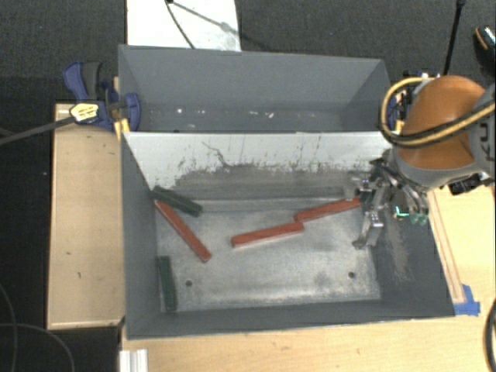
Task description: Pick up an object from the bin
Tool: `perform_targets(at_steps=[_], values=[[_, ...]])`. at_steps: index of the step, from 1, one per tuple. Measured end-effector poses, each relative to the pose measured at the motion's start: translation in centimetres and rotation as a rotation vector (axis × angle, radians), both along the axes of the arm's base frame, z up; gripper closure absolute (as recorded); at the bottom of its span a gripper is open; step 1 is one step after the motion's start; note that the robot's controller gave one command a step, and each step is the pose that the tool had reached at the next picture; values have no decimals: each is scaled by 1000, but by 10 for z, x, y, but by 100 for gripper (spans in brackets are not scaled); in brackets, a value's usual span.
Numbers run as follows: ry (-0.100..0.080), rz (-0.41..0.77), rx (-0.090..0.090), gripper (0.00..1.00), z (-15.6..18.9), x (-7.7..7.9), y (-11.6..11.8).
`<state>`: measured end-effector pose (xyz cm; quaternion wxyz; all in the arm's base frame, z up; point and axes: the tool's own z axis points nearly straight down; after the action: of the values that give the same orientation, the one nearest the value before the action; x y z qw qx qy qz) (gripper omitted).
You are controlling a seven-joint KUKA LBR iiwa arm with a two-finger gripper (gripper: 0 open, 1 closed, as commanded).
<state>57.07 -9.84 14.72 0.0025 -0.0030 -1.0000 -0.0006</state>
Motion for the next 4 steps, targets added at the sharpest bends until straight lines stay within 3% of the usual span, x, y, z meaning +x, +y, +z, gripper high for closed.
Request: perform_targets(at_steps=[1,2,3,4], values=[[-2,-10,4,0,-80,17,104],[-13,61,2,0,-45,18,153],[-5,1,0,0,-36,8,146],[-3,-9,-1,0,-79,2,153]])
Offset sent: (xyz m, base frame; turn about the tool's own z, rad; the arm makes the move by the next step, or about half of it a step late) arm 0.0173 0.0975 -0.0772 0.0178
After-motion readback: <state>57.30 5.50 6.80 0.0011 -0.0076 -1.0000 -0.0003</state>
